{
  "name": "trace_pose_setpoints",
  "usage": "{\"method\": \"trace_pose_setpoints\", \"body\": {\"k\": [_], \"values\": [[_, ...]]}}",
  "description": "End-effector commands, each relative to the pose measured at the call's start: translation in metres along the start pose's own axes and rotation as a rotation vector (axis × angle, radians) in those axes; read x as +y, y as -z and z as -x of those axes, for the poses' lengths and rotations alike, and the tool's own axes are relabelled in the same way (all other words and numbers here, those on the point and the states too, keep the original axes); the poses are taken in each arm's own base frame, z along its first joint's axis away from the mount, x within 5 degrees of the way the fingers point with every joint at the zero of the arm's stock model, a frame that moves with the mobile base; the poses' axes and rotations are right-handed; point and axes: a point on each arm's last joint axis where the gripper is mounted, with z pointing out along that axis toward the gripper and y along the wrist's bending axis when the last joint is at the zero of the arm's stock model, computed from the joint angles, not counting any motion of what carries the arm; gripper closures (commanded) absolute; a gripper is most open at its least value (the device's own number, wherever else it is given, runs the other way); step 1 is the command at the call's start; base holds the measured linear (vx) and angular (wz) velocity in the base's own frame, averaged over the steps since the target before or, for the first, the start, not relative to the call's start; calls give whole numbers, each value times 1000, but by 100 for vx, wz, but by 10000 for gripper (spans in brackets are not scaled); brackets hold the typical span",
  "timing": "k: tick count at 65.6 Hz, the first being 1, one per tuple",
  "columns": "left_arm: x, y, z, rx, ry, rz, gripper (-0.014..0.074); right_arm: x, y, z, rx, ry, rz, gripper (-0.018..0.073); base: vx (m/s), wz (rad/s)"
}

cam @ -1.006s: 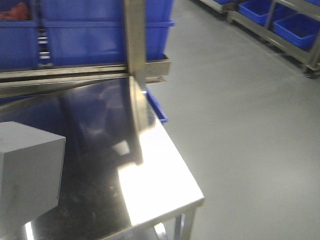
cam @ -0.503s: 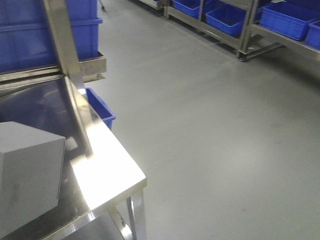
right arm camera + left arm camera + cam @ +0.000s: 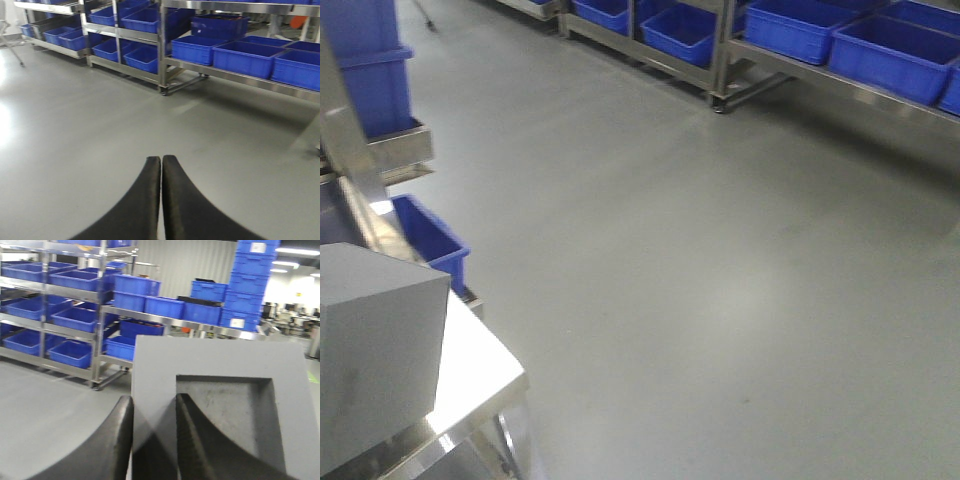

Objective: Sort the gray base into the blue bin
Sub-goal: 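Turn the base away from the table holding the block in the left gripper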

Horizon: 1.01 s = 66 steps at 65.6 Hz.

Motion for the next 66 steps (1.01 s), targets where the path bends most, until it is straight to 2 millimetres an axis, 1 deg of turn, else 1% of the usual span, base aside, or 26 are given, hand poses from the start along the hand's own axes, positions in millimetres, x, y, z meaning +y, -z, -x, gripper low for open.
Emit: {"method": "trace_pose_setpoints", "body": {"k": [1,39,66], "values": [[-4,1,17,-116,13,-32,593,0,0,6,-71,18,-1,564,5,-40],[-4,1,17,-116,13,-32,593,0,0,6,-71,18,-1,564,8,-47],[-4,1,17,-116,13,-32,593,0,0,6,-71,18,-1,564,13,-55]]}}
